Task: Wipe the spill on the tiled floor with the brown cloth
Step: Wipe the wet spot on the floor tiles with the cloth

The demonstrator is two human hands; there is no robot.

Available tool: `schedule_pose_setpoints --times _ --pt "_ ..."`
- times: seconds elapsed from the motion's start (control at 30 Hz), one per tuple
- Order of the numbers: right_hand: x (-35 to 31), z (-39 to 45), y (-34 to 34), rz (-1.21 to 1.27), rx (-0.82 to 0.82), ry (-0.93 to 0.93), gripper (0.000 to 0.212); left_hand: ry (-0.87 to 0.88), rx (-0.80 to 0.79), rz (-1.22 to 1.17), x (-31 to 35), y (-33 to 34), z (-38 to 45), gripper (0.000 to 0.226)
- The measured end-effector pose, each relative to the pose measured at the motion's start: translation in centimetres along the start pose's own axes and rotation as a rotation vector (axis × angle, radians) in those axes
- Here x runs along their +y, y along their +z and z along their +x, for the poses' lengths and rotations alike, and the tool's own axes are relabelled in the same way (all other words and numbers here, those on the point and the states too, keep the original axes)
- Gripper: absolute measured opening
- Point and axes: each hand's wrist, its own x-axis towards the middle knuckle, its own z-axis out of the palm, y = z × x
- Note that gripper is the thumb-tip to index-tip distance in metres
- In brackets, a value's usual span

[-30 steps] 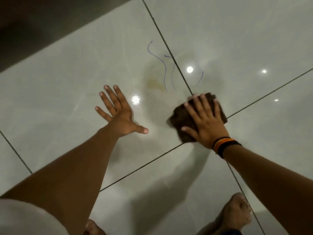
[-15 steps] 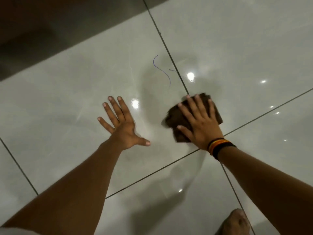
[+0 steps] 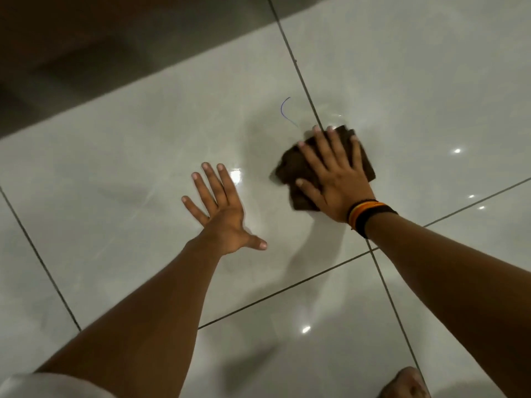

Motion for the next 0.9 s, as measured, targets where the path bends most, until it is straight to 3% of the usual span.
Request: schedule_pose_setpoints --times 0.1,0.17,0.23,0.37,0.43,0.6,0.67,0.77,0.8,0.9 --pt "-1.8 5.2 -0.6 0.118 0.071 0.417 0.078 0.004 0.003 -0.006 -0.3 0.3 0.2 0.185" --pt "-4.2 8.8 -1.2 0.164 0.082 0.53 0.081 0.017 0.006 0.004 -0.5 0.5 0.4 0.185" --pt "-5.8 9.7 -1.3 0.115 0.076 0.375 0.081 0.028 0.008 0.003 -0.7 0.6 0.5 0.184" --pt "-3.3 6.0 -1.3 -0.021 0.003 -0.136 0.075 0.019 -0.009 -0.005 -0.4 0.2 0.2 0.182" --pt "-1.2 6.1 -1.7 -0.013 -0.007 -0.105 0.074 0.028 -0.02 -0.016 -0.5 0.2 0.2 0.182" --pt "-2.6 12.3 -2.4 0.093 0.068 0.34 0.079 0.042 -0.03 -0.015 -0.9 0.4 0.4 0.183" --pt "-3.8 12.2 -2.5 0.08 0.043 0.264 0.08 0.043 -0.029 -0.022 -0.9 0.3 0.3 0.182" --pt "-2.6 8.2 -2.0 -0.041 -0.004 -0.113 0.078 0.049 -0.04 -0.037 -0.6 0.1 0.1 0.18" --pt "-1.7 6.9 -2.0 -0.05 -0.031 -0.151 0.077 0.045 -0.049 -0.041 -0.6 0.0 0.0 0.18" --pt "-0.4 6.5 -1.9 0.021 -0.013 0.054 0.077 0.044 -0.046 -0.022 -0.8 0.1 0.0 0.18"
